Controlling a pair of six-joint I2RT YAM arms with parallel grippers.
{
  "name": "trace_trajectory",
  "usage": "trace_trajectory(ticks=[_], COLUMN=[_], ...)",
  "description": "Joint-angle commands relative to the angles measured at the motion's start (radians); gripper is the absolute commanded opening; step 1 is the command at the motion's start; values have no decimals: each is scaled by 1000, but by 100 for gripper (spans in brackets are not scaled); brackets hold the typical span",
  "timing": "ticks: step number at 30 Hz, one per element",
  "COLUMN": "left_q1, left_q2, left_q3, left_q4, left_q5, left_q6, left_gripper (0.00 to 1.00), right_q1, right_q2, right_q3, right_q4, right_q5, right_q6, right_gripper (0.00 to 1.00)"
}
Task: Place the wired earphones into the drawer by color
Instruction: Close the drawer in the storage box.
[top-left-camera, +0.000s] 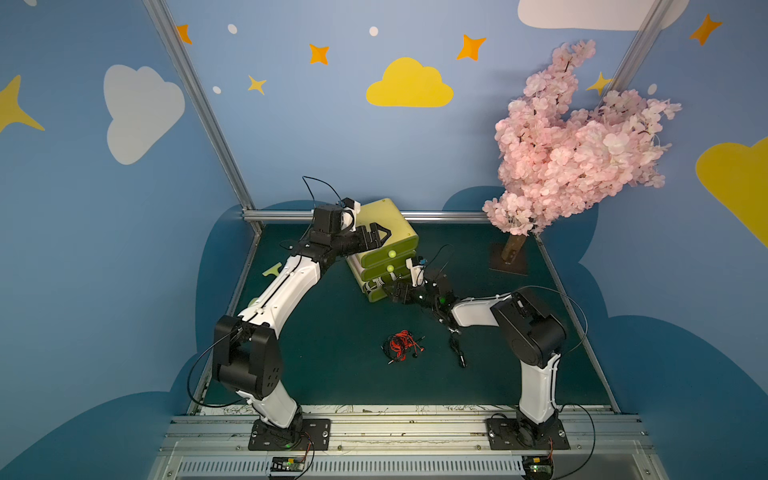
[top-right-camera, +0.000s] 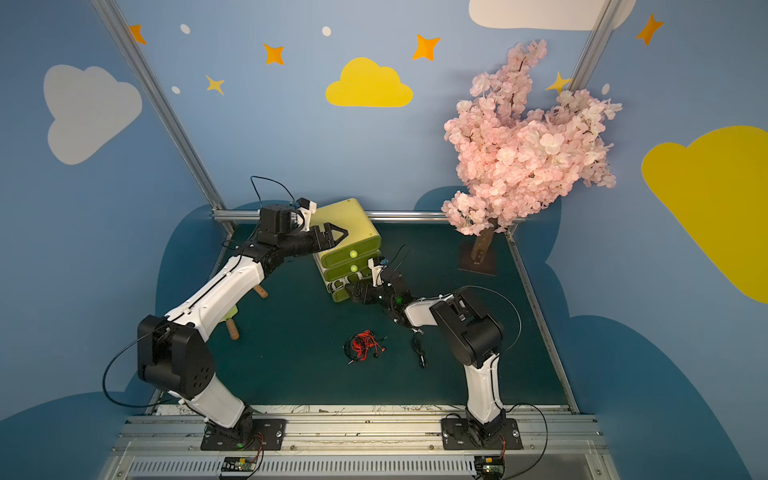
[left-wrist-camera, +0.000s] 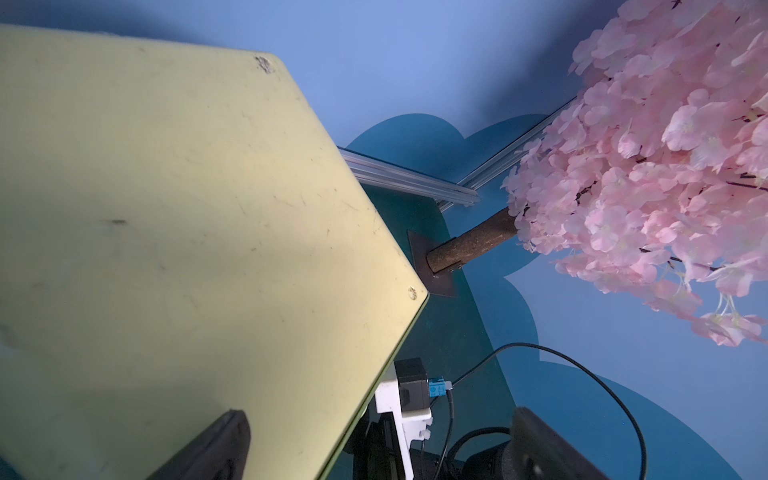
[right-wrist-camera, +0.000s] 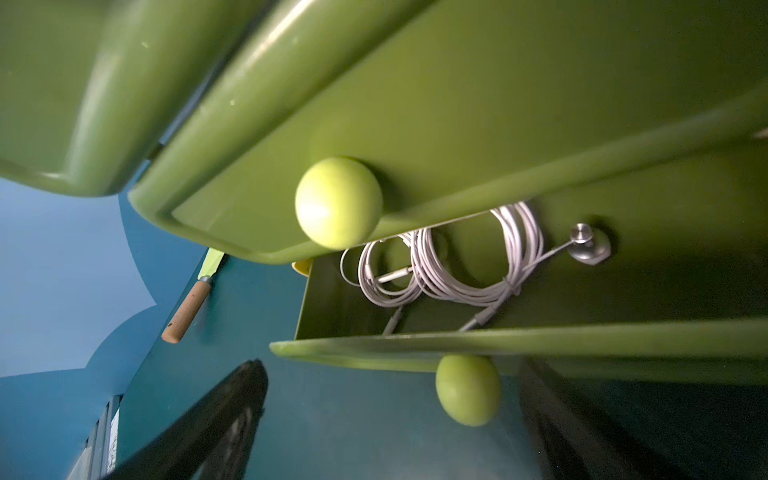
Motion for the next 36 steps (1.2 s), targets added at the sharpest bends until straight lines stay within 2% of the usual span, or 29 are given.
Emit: trace_trajectory(ticks=[1,15,36], left_q1=[4,4,4], left_q2=[-4,-5,-9], left_q3=[-14,-17,-7], left_q4=[-48,-39,-37], left_q5=[13,25,28], left_q6=[-4,-13,-30], left_gripper=[100,100,100], right_q1=[9,27,43], right_q2=[35,134,204], right_q3=[30,26,80], right_q4=[102,335,424], right_q5=[33,115,139], right_q6=[-13,-19,-16], right_gripper=[98,98,98])
